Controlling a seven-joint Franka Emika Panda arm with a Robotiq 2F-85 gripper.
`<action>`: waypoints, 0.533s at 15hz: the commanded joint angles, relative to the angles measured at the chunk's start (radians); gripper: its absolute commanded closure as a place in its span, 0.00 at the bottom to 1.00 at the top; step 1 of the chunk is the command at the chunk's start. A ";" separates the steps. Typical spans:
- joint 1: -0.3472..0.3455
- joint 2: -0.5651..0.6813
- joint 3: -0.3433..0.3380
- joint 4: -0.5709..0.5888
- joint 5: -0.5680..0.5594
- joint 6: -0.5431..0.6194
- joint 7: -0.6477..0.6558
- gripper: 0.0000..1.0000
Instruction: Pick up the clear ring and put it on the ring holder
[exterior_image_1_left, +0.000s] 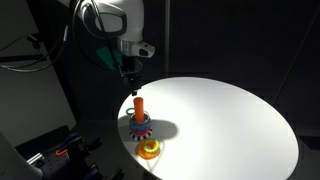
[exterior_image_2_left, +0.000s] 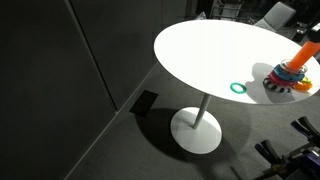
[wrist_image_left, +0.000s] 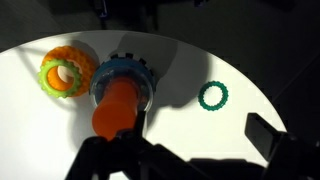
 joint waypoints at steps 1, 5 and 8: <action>-0.004 -0.052 0.009 -0.009 -0.055 -0.058 0.037 0.00; -0.009 -0.105 0.025 -0.028 -0.137 -0.100 0.102 0.00; -0.010 -0.144 0.035 -0.061 -0.172 -0.097 0.150 0.00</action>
